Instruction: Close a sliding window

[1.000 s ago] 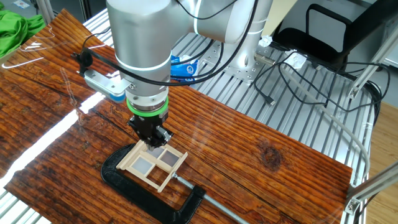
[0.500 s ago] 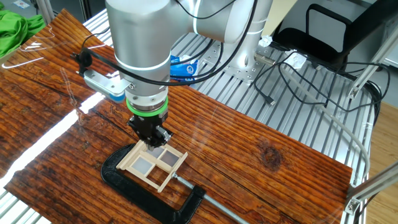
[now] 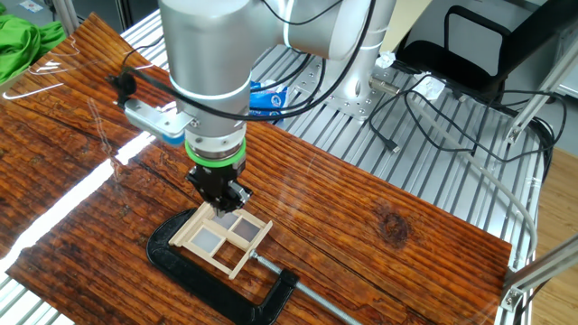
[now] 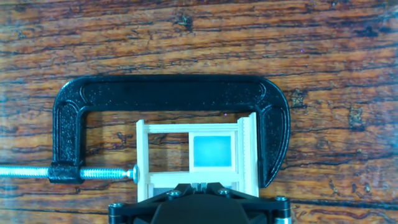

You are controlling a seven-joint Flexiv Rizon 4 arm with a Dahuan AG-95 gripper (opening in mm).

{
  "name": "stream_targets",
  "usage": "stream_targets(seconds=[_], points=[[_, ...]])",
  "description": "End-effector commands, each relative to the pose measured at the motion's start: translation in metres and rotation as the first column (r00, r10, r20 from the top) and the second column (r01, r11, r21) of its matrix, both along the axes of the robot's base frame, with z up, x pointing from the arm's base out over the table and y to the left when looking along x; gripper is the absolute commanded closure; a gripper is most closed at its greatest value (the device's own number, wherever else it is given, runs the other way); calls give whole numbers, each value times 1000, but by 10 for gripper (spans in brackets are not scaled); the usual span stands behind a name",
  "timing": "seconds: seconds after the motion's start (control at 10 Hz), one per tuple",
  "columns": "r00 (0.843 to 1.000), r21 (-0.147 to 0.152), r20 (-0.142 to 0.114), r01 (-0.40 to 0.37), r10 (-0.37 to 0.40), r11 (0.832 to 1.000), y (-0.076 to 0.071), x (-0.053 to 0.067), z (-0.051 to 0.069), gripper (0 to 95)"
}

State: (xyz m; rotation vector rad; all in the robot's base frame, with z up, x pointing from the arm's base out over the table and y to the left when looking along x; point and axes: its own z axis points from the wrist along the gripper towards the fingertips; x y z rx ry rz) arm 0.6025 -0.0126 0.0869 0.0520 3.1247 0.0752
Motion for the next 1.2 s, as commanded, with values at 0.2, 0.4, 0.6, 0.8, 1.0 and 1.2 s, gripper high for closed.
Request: stream_targets(seconds=[0.2,0.4,0.6,0.8,1.0,1.2], points=[[1000,10,8,-14,14,1000,0,-2,0,950],[1000,3,7,-18,18,1000,0,-2,0,950],[999,-11,15,-28,28,1000,0,-2,0,950],[999,-11,22,-32,32,999,0,-2,0,950],[998,-24,32,-55,55,998,0,-2,0,950],[997,-38,28,-69,70,997,0,-2,0,950]])
